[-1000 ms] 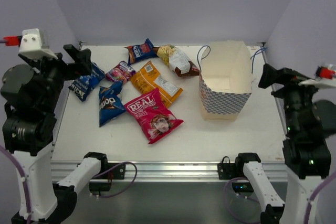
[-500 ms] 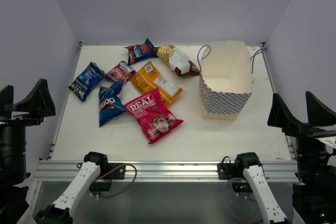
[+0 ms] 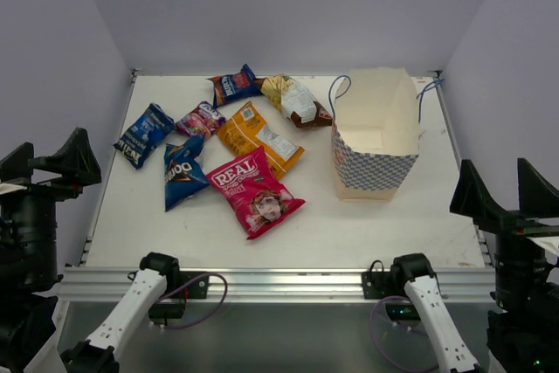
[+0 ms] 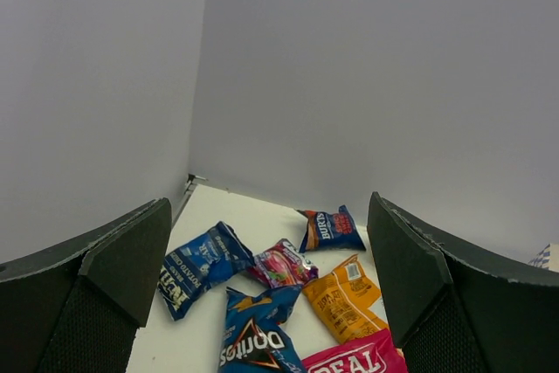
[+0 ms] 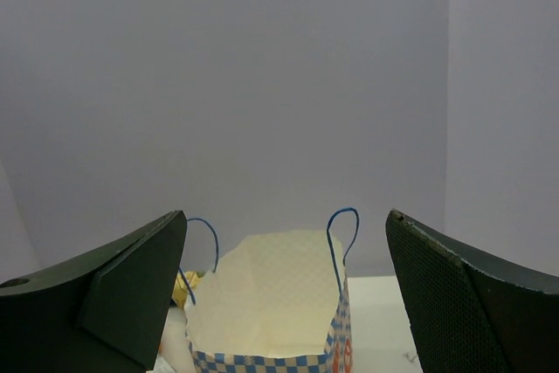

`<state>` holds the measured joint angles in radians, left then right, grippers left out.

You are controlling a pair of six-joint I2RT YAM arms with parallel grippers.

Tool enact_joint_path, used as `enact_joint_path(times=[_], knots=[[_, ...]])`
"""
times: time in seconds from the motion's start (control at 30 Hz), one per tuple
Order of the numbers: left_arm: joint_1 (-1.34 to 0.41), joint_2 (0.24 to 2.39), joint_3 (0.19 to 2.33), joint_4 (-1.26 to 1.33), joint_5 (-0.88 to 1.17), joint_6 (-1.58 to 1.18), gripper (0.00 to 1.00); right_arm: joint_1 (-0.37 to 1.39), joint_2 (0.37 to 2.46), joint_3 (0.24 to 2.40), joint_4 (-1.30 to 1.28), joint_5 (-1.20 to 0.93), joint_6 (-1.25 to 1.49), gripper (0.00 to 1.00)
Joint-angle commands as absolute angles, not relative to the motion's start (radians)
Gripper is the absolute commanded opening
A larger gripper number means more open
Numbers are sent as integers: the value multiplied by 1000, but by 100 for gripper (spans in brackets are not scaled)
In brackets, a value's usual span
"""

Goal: Take the snacks out of the paper bag

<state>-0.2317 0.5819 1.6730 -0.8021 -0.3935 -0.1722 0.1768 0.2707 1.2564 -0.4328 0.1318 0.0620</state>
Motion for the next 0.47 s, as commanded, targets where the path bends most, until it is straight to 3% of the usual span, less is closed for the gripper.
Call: enact_joint_path(times=[0.0, 0.43], knots=[[-238, 584, 1660, -782, -428, -163, 100, 184, 291, 1264, -400, 146, 41, 99], [-241, 584, 1621, -762, -428, -161, 100, 184, 291, 1259, -399, 144, 49, 99]])
